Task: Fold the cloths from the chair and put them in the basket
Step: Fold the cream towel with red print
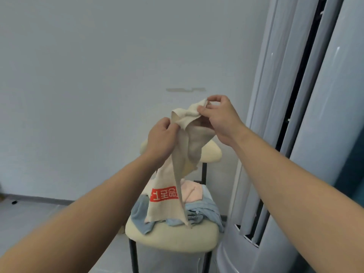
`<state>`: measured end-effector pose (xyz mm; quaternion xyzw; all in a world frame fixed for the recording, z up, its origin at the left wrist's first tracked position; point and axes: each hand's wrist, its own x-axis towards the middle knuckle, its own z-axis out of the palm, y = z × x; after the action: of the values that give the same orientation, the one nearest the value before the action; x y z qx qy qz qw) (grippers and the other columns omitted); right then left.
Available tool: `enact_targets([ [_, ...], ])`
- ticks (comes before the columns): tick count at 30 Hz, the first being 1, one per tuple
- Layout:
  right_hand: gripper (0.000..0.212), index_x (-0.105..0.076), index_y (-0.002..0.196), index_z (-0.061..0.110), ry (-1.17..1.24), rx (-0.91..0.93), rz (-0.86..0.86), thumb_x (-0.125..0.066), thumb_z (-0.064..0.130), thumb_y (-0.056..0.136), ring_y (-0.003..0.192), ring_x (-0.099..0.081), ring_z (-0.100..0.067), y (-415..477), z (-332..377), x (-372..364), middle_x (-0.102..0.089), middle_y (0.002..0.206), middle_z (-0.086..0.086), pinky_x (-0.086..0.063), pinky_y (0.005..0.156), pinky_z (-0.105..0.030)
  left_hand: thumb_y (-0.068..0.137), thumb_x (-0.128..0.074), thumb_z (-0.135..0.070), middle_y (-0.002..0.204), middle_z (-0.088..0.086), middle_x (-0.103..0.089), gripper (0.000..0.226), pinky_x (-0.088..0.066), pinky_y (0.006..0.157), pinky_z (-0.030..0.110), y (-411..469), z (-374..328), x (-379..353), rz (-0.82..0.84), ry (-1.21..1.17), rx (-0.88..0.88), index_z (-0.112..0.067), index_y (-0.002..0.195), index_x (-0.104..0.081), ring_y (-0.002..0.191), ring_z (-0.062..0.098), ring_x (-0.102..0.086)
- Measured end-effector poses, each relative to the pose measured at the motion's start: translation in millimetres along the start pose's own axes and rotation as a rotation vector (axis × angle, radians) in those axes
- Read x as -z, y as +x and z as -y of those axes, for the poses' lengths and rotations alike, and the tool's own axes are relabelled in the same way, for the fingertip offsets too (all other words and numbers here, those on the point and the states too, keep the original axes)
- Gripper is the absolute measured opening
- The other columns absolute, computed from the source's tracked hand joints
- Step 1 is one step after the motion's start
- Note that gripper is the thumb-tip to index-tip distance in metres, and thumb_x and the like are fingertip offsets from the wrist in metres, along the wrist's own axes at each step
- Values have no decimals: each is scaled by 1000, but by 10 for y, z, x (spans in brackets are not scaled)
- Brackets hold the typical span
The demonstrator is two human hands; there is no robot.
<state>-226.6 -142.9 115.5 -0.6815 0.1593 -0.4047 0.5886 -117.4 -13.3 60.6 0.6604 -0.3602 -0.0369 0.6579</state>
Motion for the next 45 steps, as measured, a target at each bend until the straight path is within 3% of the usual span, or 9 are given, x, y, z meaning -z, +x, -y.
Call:
enact_targets([
  [4, 30, -66, 117, 21, -111, 23, 40, -65, 2, 93, 83, -68, -25, -108, 27, 14, -66, 92, -10, -57, 93, -47, 95, -51, -30, 82, -1, -53, 17, -39, 65, 34, 68, -85, 157, -17, -37, 61, -15, 86, -53, 73, 17, -47],
  [12, 24, -79, 78, 11, -402, -68, -93, -57, 7, 89, 78, -75, -30, -224, 189, -64, -76, 82, -10, -64, 77, -45, 78, -71, -42, 84, 0, -68, 29, -49, 68, 34, 117, -224, 419, 232, -128, 85, -15, 88, -67, 74, 18, -61],
  [15, 19, -74, 88, 0, -376, -216, -112, -56, -5, 91, 74, -72, -37, -235, 173, 22, -71, 89, -15, -64, 69, -52, 77, -71, -37, 79, -1, -65, 20, -48, 67, 34, 147, -227, 486, 171, -81, 79, -17, 81, -68, 72, 18, -58],
  [18, 31, -71, 82, 10, -536, -259, -54, -48, -6, 97, 70, -60, -22, -267, 62, 140, -63, 84, -5, -52, 56, -31, 86, -70, -35, 81, -3, -65, 20, -49, 66, 32, 175, -201, 533, 59, 73, 14, -15, 84, -68, 72, 15, -59],
  [23, 42, -68, 72, 17, -827, -208, 44, -41, -7, 93, 87, -57, -20, -314, -68, 198, -62, 85, 3, -45, 78, -27, 84, -74, -39, 80, -5, -67, 22, -51, 65, 31, 189, -177, 586, 27, 272, -62, -18, 81, -69, 71, 12, -61],
  [29, 17, -69, 106, 12, -1032, -117, 249, -62, 19, 92, 99, -65, -23, -371, -76, 37, -68, 107, -6, -52, 83, -34, 85, -76, -41, 80, -4, -67, 21, -48, 63, 26, 178, -190, 505, 28, 276, -78, -21, 79, -72, 71, 12, -62],
  [33, 38, -63, 111, 24, -741, -98, 384, -79, 43, 83, 91, -64, -10, -451, -85, -166, -67, 103, 4, -47, 72, -26, 82, -80, -38, 70, -8, -63, 21, -45, 60, 26, 198, -239, 411, 58, 301, -133, -20, 74, -72, 64, 9, -57],
  [39, 15, -58, 98, 21, -896, 23, 123, -55, 29, 86, 88, -64, -22, -395, -239, -471, -63, 95, 1, -55, 73, -38, 81, -84, -32, 69, -6, -65, 20, -47, 61, 28, 251, -257, 327, 114, 263, -121, -16, 74, -74, 65, 9, -57],
  [45, 20, -61, 99, 16, -1143, 4, 61, -48, 10, 84, 88, -62, -30, -281, -383, -444, -61, 98, -6, -56, 72, -37, 76, -86, -19, 81, -3, -71, 11, -56, 69, 32, 319, -204, 473, 184, 264, -72, -18, 81, -77, 76, 16, -67],
])
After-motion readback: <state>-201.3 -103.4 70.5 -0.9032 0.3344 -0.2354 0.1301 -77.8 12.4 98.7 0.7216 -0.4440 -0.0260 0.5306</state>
